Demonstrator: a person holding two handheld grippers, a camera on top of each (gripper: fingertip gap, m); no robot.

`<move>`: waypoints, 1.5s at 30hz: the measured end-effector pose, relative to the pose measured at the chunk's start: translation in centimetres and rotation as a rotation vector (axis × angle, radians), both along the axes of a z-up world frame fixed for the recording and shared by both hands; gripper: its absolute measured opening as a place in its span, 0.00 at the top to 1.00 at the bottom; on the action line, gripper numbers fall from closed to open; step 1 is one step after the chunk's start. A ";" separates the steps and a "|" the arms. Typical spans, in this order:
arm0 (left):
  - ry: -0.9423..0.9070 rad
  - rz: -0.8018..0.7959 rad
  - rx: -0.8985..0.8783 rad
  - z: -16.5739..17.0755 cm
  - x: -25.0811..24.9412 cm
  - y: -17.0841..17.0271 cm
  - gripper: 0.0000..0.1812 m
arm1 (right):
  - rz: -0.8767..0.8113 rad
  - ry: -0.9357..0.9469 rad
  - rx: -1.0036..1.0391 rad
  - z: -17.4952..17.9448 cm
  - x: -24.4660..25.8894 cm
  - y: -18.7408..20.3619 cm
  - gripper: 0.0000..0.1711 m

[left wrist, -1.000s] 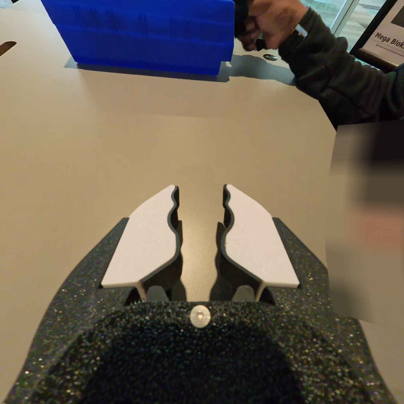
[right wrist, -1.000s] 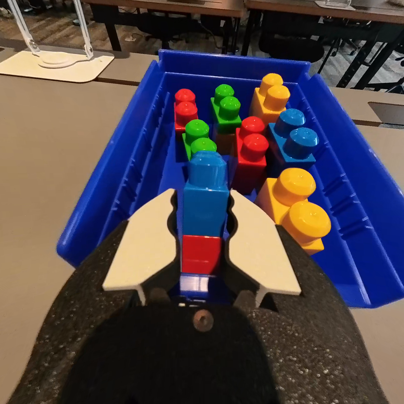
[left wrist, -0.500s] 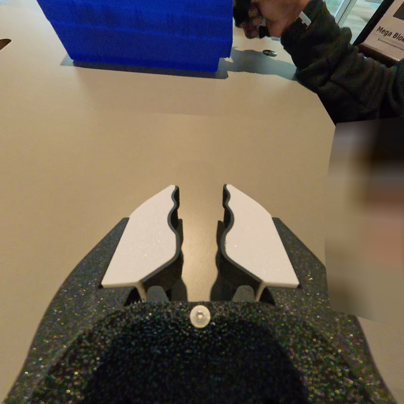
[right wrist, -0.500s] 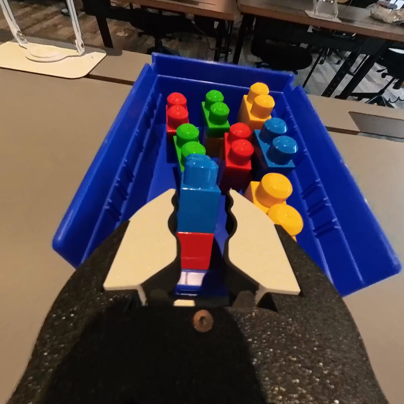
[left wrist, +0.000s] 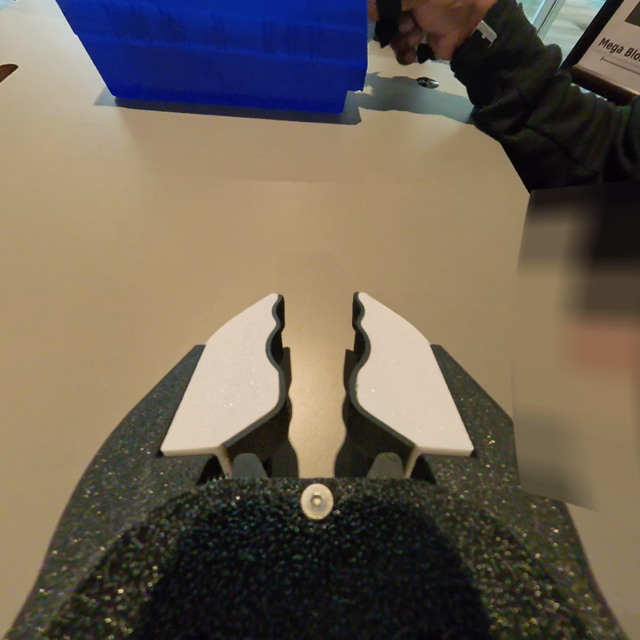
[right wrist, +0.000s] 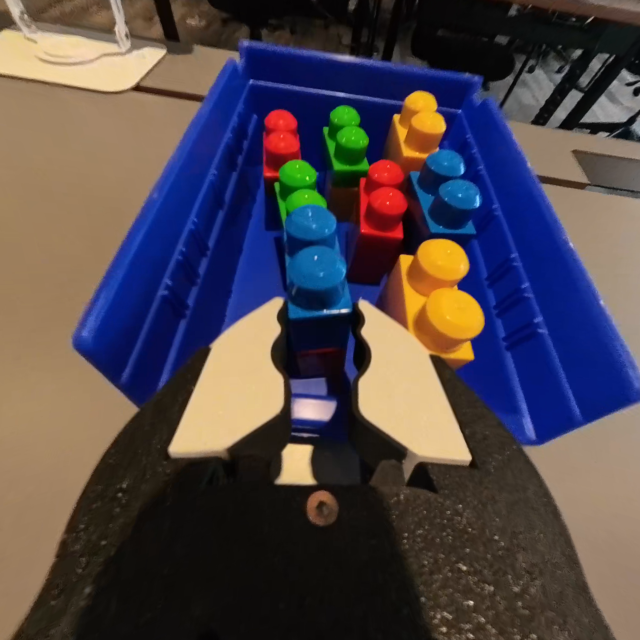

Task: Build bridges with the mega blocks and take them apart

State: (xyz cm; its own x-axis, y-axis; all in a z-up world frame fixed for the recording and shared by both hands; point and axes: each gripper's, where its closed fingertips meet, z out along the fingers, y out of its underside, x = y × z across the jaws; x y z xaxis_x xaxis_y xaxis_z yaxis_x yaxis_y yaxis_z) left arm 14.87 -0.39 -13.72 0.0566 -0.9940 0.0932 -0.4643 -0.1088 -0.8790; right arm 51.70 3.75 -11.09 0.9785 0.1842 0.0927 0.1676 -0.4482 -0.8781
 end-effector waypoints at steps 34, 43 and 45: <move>-0.024 0.406 0.295 6.0 -7.2 5.9 0.78 | -0.069 0.188 0.554 7.4 8.4 -3.3 0.72; 0.008 1.419 0.634 13.6 -35.7 2.5 0.73 | -0.060 0.204 0.579 6.3 8.5 -3.7 0.75; 0.028 1.589 0.562 12.3 -40.9 0.2 0.72 | -0.046 0.197 0.562 6.0 8.0 -3.5 0.75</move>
